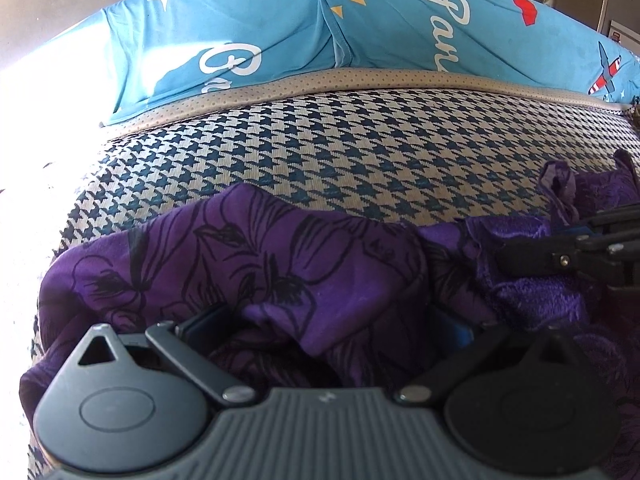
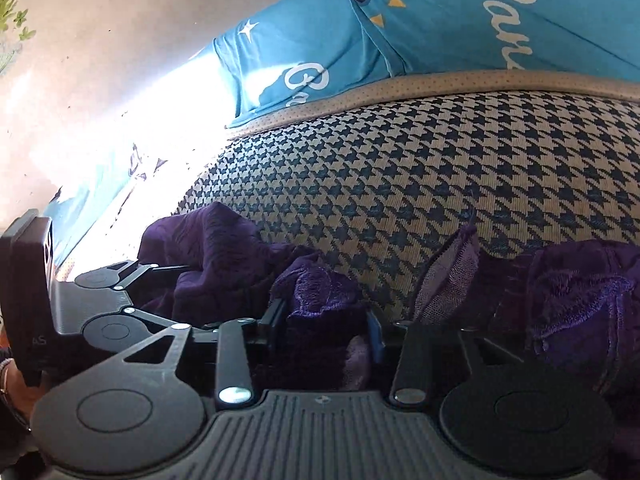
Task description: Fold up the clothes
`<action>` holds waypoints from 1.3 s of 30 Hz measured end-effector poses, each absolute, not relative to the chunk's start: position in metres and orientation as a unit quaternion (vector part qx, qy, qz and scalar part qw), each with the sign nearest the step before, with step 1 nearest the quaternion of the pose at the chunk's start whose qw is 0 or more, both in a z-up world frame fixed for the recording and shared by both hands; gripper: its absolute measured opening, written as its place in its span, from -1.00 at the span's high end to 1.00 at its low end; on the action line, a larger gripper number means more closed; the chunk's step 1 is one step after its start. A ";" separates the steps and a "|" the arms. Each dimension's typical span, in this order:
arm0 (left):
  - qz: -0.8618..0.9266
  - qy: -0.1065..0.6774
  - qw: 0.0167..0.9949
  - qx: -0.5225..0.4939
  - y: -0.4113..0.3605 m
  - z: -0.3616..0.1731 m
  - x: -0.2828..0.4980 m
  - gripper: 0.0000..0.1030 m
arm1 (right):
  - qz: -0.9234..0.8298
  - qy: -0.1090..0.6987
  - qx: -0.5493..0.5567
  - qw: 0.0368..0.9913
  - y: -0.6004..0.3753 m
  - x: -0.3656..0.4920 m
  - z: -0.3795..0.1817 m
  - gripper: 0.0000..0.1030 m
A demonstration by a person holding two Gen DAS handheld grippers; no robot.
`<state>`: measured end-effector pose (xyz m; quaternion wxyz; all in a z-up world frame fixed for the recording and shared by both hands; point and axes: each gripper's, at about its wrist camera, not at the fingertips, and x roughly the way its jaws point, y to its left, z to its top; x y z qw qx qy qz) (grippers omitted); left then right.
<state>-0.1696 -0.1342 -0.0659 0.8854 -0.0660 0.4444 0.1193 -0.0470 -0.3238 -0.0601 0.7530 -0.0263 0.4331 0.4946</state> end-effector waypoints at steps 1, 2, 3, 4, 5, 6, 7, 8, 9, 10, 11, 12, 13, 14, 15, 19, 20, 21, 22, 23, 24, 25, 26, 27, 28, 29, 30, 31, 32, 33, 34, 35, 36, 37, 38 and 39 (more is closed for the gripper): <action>0.119 0.433 0.890 -0.082 -0.128 -0.059 -0.172 -1.00 | 0.498 0.419 -0.031 0.759 -0.323 -0.049 -0.057 0.64; 0.121 0.419 0.895 -0.098 -0.121 -0.052 -0.175 -1.00 | 0.501 0.405 -0.037 0.764 -0.321 -0.051 -0.053 0.65; 0.124 0.405 0.899 -0.113 -0.114 -0.044 -0.178 -1.00 | 0.504 0.391 -0.042 0.769 -0.320 -0.053 -0.050 0.67; 0.129 0.391 0.903 -0.125 -0.106 -0.037 -0.180 -1.00 | 0.509 0.373 -0.044 0.774 -0.321 -0.057 -0.044 0.67; 0.137 0.377 0.906 -0.137 -0.098 -0.030 -0.182 -1.00 | 0.516 0.353 -0.046 0.779 -0.322 -0.061 -0.037 0.67; 0.144 0.365 0.907 -0.151 -0.090 -0.025 -0.183 -1.00 | 0.523 0.336 -0.044 0.782 -0.323 -0.065 -0.030 0.67; 0.150 0.355 0.908 -0.165 -0.082 -0.020 -0.185 -1.00 | 0.530 0.320 -0.042 0.784 -0.325 -0.069 -0.022 0.67; 0.156 0.346 0.908 -0.178 -0.075 -0.016 -0.187 -1.00 | 0.537 0.306 -0.041 0.785 -0.326 -0.073 -0.016 0.68; 0.160 0.340 0.907 -0.189 -0.070 -0.013 -0.188 -1.00 | 0.544 0.293 -0.043 0.785 -0.327 -0.079 -0.011 0.68; 0.162 0.335 0.907 -0.198 -0.066 -0.011 -0.187 -1.00 | 0.552 0.280 -0.047 0.784 -0.328 -0.085 -0.006 0.68; 0.164 0.331 0.906 -0.207 -0.061 -0.008 -0.187 -1.00 | 0.560 0.268 -0.054 0.782 -0.328 -0.091 -0.003 0.68; 0.163 0.326 0.906 -0.214 -0.057 -0.006 -0.186 -1.00 | 0.572 0.257 -0.065 0.776 -0.326 -0.101 -0.002 0.68; 0.158 0.323 0.907 -0.221 -0.055 -0.005 -0.185 -1.00 | 0.585 0.249 -0.082 0.768 -0.323 -0.112 -0.002 0.68; 0.152 0.321 0.907 -0.227 -0.054 -0.004 -0.184 -1.00 | 0.597 0.242 -0.100 0.758 -0.319 -0.123 -0.003 0.68; 0.144 0.321 0.907 -0.232 -0.054 -0.004 -0.183 -1.00 | 0.610 0.238 -0.120 0.746 -0.315 -0.134 -0.006 0.71; 0.110 0.347 0.904 -0.224 -0.069 -0.015 -0.174 -1.00 | 0.654 0.231 -0.202 0.692 -0.300 -0.169 -0.023 0.72; 0.105 0.357 0.904 -0.211 -0.076 -0.018 -0.170 -1.00 | 0.657 0.232 -0.221 0.683 -0.297 -0.174 -0.029 0.72; 0.102 0.368 0.903 -0.196 -0.082 -0.022 -0.166 -1.00 | 0.658 0.233 -0.238 0.675 -0.295 -0.177 -0.034 0.72; 0.102 0.379 0.902 -0.181 -0.088 -0.025 -0.162 -1.00 | 0.660 0.235 -0.254 0.667 -0.292 -0.181 -0.039 0.72; 0.107 0.389 0.899 -0.170 -0.092 -0.029 -0.160 -1.00 | 0.659 0.235 -0.266 0.664 -0.291 -0.182 -0.042 0.72; 0.112 0.398 0.896 -0.162 -0.095 -0.033 -0.159 -1.00 | 0.659 0.236 -0.270 0.662 -0.291 -0.182 -0.043 0.70; 0.117 0.406 0.893 -0.157 -0.096 -0.037 -0.157 -1.00 | 0.659 0.238 -0.272 0.659 -0.292 -0.182 -0.043 0.69; 0.122 0.414 0.889 -0.153 -0.097 -0.039 -0.157 -1.00 | 0.661 0.240 -0.269 0.658 -0.295 -0.180 -0.041 0.69; 0.130 0.419 0.886 -0.148 -0.097 -0.041 -0.156 -1.00 | 0.663 0.243 -0.264 0.657 -0.298 -0.177 -0.039 0.68; 0.139 0.423 0.884 -0.143 -0.096 -0.043 -0.156 -1.00 | 0.665 0.245 -0.258 0.657 -0.301 -0.174 -0.037 0.65; 0.148 0.426 0.881 -0.139 -0.095 -0.044 -0.156 -1.00 | 0.667 0.246 -0.252 0.657 -0.304 -0.171 -0.034 0.56; 0.154 0.429 0.879 -0.138 -0.094 -0.045 -0.157 -1.00 | 0.666 0.246 -0.246 0.660 -0.309 -0.168 -0.032 0.41; 0.158 0.430 0.877 -0.142 -0.092 -0.046 -0.157 -1.00 | 0.662 0.244 -0.241 0.666 -0.315 -0.166 -0.030 0.33; 0.159 0.431 0.876 -0.149 -0.090 -0.046 -0.157 -1.00 | 0.658 0.242 -0.237 0.672 -0.318 -0.163 -0.029 0.23; 0.160 0.432 0.874 -0.155 -0.088 -0.047 -0.157 -1.00 | 0.654 0.241 -0.233 0.678 -0.321 -0.161 -0.029 0.18; 0.161 0.433 0.872 -0.161 -0.086 -0.048 -0.157 -1.00 | 0.649 0.241 -0.227 0.685 -0.323 -0.158 -0.029 0.15; 0.162 0.434 0.871 -0.164 -0.086 -0.048 -0.157 -1.00 | 0.642 0.242 -0.220 0.693 -0.325 -0.156 -0.030 0.07; 0.164 0.434 0.871 -0.165 -0.085 -0.048 -0.156 -1.00 | 0.636 0.245 -0.213 0.700 -0.325 -0.155 -0.031 -0.02; 0.164 0.433 0.871 -0.165 -0.085 -0.048 -0.156 -1.00 | 0.632 0.249 -0.208 0.704 -0.324 -0.156 -0.032 -0.05; 0.165 0.433 0.871 -0.164 -0.085 -0.048 -0.156 -1.00 | 0.629 0.253 -0.204 0.706 -0.322 -0.156 -0.033 -0.08; 0.165 0.433 0.871 -0.163 -0.086 -0.048 -0.157 -1.00 | 0.628 0.256 -0.202 0.706 -0.319 -0.157 -0.034 -0.09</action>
